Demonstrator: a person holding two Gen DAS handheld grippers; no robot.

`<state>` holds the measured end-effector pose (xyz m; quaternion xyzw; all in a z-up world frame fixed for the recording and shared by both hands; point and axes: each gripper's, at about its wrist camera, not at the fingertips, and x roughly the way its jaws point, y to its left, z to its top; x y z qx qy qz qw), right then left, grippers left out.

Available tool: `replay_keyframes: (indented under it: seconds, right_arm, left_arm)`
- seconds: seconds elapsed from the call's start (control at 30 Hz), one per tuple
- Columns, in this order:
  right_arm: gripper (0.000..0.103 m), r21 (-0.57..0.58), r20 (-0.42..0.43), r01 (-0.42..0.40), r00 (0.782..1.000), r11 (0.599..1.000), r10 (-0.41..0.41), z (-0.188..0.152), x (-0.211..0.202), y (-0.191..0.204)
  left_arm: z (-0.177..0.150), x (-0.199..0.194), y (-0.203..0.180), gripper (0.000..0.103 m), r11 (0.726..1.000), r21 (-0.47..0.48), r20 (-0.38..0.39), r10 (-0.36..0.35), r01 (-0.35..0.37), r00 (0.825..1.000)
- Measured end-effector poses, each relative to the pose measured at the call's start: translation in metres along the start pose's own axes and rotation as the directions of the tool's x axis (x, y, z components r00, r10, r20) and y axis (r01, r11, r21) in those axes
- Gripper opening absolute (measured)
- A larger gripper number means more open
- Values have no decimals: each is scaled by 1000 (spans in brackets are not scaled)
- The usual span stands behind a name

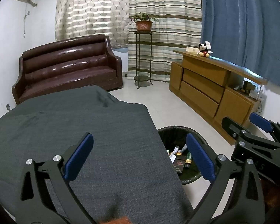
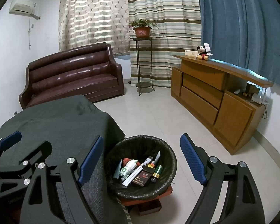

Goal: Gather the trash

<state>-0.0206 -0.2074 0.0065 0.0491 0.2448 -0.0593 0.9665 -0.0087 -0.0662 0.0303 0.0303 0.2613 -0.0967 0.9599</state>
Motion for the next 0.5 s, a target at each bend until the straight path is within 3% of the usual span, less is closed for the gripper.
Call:
replay_keyframes:
  seconds: [0.5]
  right_arm:
    - [81,-7,-7,-2,1000,1000,2,0,0,3]
  left_arm:
    - [4,2,3,97,1000,-24,-12,14,-15,1000]
